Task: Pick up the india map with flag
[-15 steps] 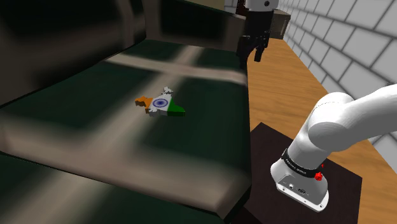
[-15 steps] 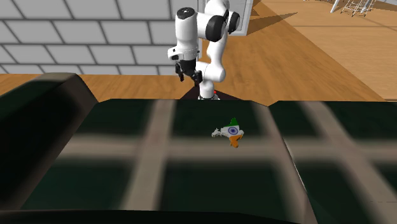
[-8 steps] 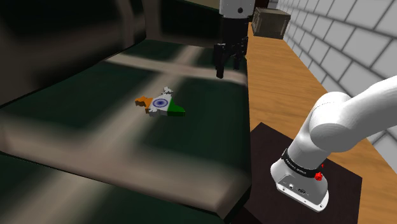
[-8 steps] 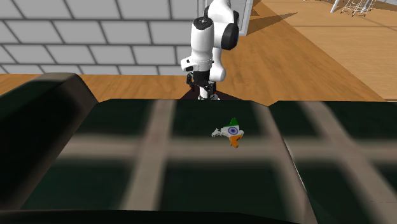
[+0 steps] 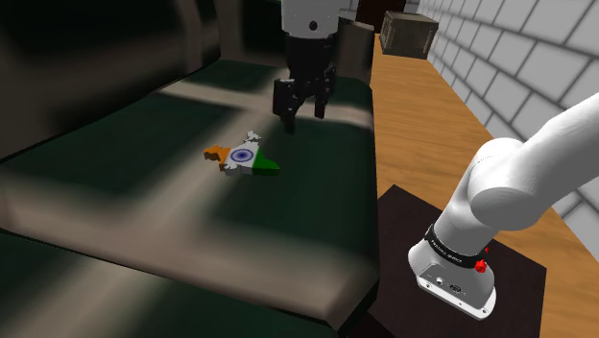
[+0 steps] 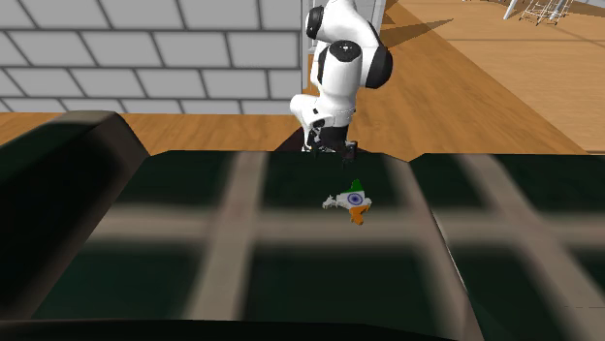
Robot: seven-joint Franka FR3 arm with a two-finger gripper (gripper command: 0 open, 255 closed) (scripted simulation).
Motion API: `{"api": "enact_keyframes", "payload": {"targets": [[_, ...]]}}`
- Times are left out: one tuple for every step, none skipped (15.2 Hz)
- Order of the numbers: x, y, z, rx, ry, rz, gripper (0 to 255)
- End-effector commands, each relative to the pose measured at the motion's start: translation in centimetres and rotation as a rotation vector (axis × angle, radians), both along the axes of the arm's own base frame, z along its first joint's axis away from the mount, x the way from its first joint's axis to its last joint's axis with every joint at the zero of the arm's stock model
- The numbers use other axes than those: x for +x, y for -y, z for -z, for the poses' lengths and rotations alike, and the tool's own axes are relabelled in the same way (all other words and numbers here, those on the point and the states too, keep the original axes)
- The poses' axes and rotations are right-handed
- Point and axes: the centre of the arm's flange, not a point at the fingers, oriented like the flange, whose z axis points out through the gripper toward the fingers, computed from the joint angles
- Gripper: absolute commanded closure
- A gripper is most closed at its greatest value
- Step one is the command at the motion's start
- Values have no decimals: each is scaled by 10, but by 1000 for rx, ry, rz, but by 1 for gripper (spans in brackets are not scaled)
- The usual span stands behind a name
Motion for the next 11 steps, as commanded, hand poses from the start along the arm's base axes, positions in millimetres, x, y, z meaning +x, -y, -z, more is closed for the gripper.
{"api": "enact_keyframes", "payload": {"targets": [[3,-25,3,4,5,-12,0],[4,-38,5,6,7,-18,0],[6,-51,7,8,10,-25,0],[8,-63,8,9,13,-31,0],[9,-76,10,11,15,-37,0],[11,-89,11,12,18,-44,0],[12,-102,13,14,20,-50,0],[13,-109,14,15,22,-54,0],[13,-109,19,15,22,-54,0],[13,-109,24,15,22,-54,0],[13,-109,30,15,22,-54,0]]}}
